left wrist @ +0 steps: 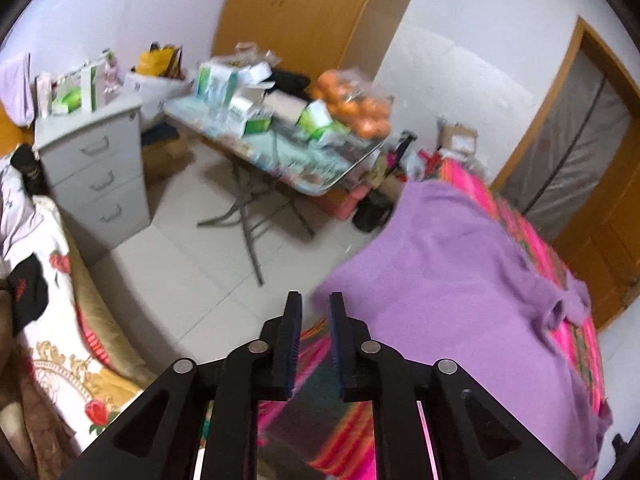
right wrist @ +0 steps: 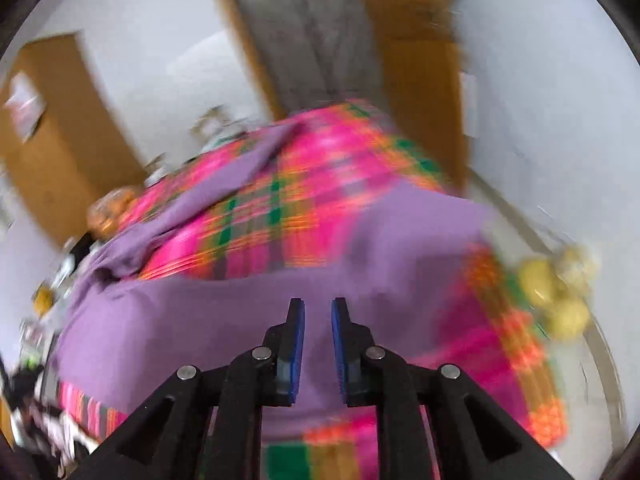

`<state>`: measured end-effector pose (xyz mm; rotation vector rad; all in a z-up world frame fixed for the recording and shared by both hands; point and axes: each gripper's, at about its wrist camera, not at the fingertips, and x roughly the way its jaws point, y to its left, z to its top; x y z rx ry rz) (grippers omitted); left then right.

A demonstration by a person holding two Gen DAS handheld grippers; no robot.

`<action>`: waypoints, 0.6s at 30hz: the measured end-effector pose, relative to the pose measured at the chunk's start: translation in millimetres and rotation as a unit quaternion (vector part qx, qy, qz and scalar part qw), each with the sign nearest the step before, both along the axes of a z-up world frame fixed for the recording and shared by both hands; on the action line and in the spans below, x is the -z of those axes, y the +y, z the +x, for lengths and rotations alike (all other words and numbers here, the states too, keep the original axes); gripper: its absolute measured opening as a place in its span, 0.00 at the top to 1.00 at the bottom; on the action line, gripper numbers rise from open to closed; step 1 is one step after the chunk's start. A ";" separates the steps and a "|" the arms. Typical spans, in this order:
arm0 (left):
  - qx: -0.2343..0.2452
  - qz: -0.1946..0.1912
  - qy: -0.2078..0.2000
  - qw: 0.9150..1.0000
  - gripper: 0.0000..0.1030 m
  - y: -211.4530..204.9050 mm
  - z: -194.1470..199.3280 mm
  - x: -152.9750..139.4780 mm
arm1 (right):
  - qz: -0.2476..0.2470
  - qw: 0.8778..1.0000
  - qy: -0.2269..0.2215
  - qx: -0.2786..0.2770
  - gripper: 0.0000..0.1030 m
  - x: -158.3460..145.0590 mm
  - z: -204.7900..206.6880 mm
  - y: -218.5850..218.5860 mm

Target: Fold clothes

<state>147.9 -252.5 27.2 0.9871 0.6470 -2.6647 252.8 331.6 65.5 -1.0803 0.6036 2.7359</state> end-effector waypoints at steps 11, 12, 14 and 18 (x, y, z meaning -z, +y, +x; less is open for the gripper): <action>0.197 -0.010 -0.027 0.980 0.87 121.1 -51.6 14.8 | -0.022 0.966 -0.037 -0.256 0.85 34.5 -121.8 -143.0; 0.201 -0.012 -0.030 0.979 0.87 125.6 -52.8 17.2 | -0.025 0.965 -0.043 -0.259 0.85 37.1 -130.7 -145.9; 0.203 -0.017 -0.035 0.978 0.87 130.8 -50.9 22.0 | -0.030 0.962 -0.056 -0.264 0.85 42.5 -148.4 -151.5; 0.206 -0.021 -0.029 0.978 0.85 131.6 -49.0 25.6 | 0.018 0.972 -0.057 -0.226 0.85 43.7 -170.6 -133.9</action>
